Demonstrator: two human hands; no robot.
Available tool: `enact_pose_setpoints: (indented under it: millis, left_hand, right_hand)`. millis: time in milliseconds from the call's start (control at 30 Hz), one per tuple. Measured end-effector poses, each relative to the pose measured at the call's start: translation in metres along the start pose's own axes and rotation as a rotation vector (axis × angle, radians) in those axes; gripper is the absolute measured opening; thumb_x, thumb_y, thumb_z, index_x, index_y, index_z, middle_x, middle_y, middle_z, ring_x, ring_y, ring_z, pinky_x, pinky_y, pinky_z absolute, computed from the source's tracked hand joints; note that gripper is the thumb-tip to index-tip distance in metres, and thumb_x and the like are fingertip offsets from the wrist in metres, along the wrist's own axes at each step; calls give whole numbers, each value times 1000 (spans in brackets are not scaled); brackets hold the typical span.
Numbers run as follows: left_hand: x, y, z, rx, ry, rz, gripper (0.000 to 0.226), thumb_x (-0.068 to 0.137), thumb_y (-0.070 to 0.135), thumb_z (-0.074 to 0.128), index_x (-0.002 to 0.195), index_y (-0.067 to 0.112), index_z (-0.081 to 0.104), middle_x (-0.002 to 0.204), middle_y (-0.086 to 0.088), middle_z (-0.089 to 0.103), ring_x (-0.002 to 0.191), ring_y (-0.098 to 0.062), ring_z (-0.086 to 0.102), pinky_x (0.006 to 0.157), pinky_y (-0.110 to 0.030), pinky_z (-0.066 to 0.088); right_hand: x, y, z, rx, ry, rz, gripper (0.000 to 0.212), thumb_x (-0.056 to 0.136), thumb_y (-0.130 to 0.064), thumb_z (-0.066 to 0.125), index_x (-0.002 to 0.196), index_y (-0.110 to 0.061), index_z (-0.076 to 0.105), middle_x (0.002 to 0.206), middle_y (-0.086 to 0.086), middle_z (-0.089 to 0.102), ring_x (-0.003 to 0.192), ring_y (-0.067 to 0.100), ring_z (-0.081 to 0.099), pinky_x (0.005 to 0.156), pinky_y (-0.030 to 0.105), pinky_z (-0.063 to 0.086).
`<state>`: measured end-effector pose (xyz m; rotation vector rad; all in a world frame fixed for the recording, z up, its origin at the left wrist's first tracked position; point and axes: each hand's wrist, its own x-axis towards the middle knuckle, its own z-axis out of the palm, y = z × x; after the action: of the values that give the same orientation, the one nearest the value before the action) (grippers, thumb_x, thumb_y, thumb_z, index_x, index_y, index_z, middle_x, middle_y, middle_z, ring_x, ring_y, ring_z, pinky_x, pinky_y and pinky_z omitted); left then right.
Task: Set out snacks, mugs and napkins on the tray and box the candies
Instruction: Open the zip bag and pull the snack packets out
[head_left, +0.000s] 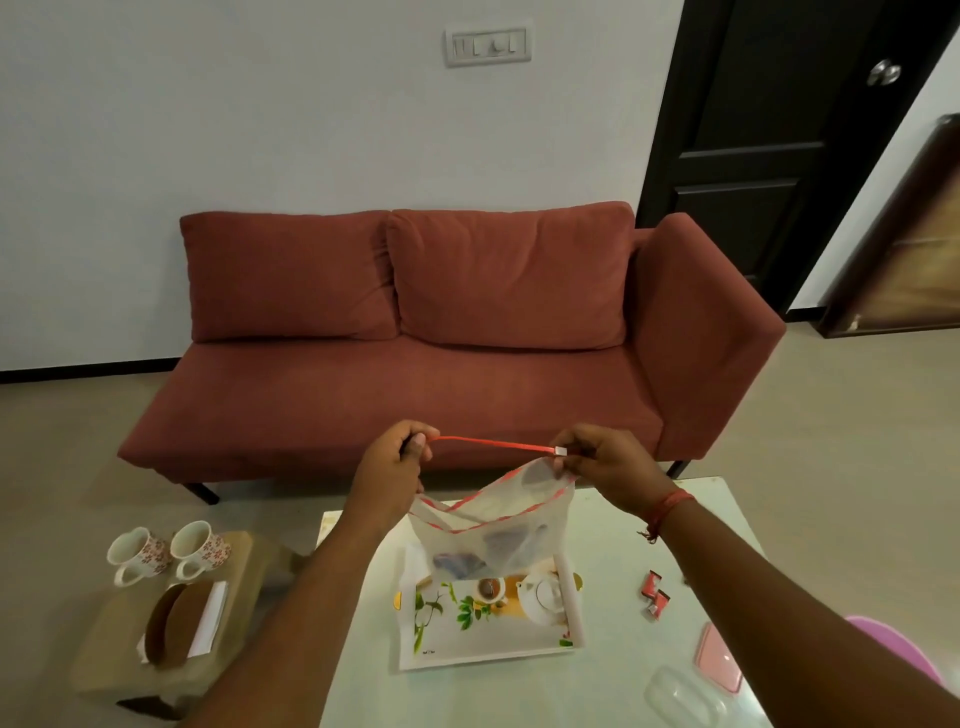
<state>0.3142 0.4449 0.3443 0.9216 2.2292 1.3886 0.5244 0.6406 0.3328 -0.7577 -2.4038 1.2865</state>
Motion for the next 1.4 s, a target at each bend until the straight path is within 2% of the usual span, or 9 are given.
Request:
enact_pose_setpoints:
  millis: [100, 267, 400, 467, 567, 867, 1033, 1167, 1400]
  left_hand:
    - [4, -5, -2, 8, 28, -6, 29, 103, 14, 44, 91, 31, 64, 79, 2, 62, 49, -1, 53, 47, -15, 46]
    - [7, -10, -7, 0, 20, 3, 31, 102, 13, 44, 90, 34, 63, 79, 3, 62, 55, -2, 55, 52, -15, 47]
    - [7, -2, -2, 59, -45, 49, 19, 101, 20, 49, 93, 31, 63, 87, 7, 65, 76, -7, 61, 73, -26, 50]
    - [6, 12, 6, 144, -116, 152, 8, 98, 29, 54, 100, 32, 62, 100, 12, 63, 92, 0, 59, 78, -20, 46]
    - [4, 38, 24, 242, -250, 328, 19, 94, 35, 61, 112, 29, 63, 107, 15, 59, 101, 2, 55, 82, -14, 43]
    - [1, 73, 60, 364, -238, 493, 5, 90, 18, 60, 87, 21, 58, 87, 7, 56, 79, -13, 53, 66, -34, 47]
    - [2, 75, 63, 404, -260, 537, 6, 90, 19, 60, 85, 20, 58, 84, 6, 56, 77, -15, 52, 64, -35, 45]
    - [2, 72, 63, 478, -216, 614, 7, 89, 15, 58, 87, 22, 57, 84, 8, 56, 77, -13, 49, 71, -28, 34]
    - [5, 58, 44, 525, -144, 570, 6, 90, 15, 60, 89, 21, 60, 90, 8, 61, 83, -16, 51, 79, -33, 38]
  right_hand:
    - [0, -7, -2, -27, -28, -32, 21, 91, 5, 61, 98, -12, 71, 86, -5, 73, 78, 3, 69, 68, 14, 54]
    - [-3, -15, -5, -45, 15, -71, 25, 90, 9, 60, 96, -15, 67, 90, -5, 73, 83, -2, 68, 72, 10, 50]
    - [-6, -24, -2, -124, 86, -147, 17, 89, 7, 63, 94, -9, 66, 89, 1, 74, 82, 7, 70, 73, 24, 57]
    - [-6, -30, 1, -181, 112, -197, 14, 88, 5, 65, 91, -9, 66, 85, 0, 73, 75, 2, 67, 68, 25, 56]
    - [-5, -39, 7, -240, 152, -252, 12, 88, 2, 67, 91, -10, 69, 84, 0, 74, 76, 8, 69, 69, 29, 58]
    - [-5, -49, 5, -201, 308, -236, 8, 83, -4, 74, 86, -10, 72, 82, 2, 69, 75, 18, 64, 68, 38, 55]
    - [-10, -49, 1, -180, 316, -211, 11, 82, -2, 74, 84, -13, 72, 80, -1, 67, 72, 12, 63, 63, 24, 52]
    - [-11, -49, 0, -111, 323, -156, 13, 81, 1, 72, 81, -12, 70, 78, -1, 67, 67, 12, 63, 58, 25, 53]
    - [-12, -48, -11, -54, 402, -107, 24, 78, 11, 68, 74, -12, 68, 77, -2, 68, 70, 7, 63, 63, 17, 52]
